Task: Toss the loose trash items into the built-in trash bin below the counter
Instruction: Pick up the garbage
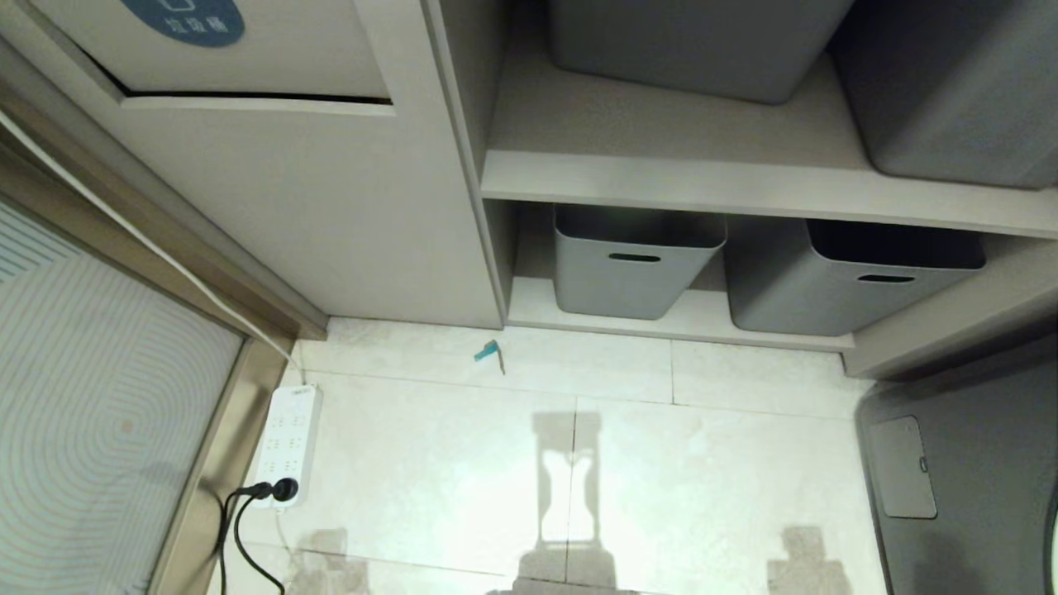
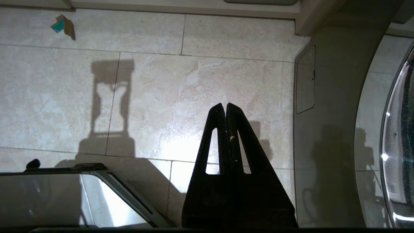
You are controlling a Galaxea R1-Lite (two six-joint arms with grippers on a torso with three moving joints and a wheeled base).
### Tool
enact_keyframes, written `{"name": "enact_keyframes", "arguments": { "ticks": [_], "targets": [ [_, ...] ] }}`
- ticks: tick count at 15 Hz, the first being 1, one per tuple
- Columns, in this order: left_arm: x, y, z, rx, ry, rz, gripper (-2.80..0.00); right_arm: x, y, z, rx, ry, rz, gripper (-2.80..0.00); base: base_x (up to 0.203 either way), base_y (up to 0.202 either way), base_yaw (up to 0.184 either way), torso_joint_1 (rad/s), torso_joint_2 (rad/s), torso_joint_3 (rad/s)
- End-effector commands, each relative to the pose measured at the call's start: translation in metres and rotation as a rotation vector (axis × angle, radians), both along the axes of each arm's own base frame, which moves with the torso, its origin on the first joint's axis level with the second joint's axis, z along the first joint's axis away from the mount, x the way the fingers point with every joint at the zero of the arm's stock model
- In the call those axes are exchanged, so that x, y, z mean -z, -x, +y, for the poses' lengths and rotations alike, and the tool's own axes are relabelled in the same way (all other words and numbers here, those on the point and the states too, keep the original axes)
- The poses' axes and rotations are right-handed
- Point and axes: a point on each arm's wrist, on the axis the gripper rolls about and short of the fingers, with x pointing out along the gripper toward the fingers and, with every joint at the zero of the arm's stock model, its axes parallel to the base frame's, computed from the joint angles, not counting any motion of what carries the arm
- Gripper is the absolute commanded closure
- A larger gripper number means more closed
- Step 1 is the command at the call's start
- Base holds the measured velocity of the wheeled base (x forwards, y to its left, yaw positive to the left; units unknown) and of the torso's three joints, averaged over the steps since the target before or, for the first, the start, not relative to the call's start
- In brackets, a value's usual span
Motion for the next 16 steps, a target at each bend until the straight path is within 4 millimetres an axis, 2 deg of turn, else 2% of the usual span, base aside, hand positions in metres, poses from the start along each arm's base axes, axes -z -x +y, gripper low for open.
{"name": "enact_keyframes", "arguments": {
  "ticks": [1, 16],
  "targets": [
    [0.0008, -0.0003, 0.0000, -0.001, 0.001, 0.004, 0.00, 0.0005, -0.0002, 0.0000, 0.000, 0.000, 0.004, 0.00, 0.000, 0.000, 0.000, 0.002, 0.01, -0.188],
    [0.0008, -0.0003, 0.0000, -0.001, 0.003, 0.004, 0.00, 0.0001, -0.0001, 0.0000, 0.000, 0.000, 0.003, 0.00, 0.000, 0.000, 0.000, 0.001, 0.00, -0.201]
  ]
}}
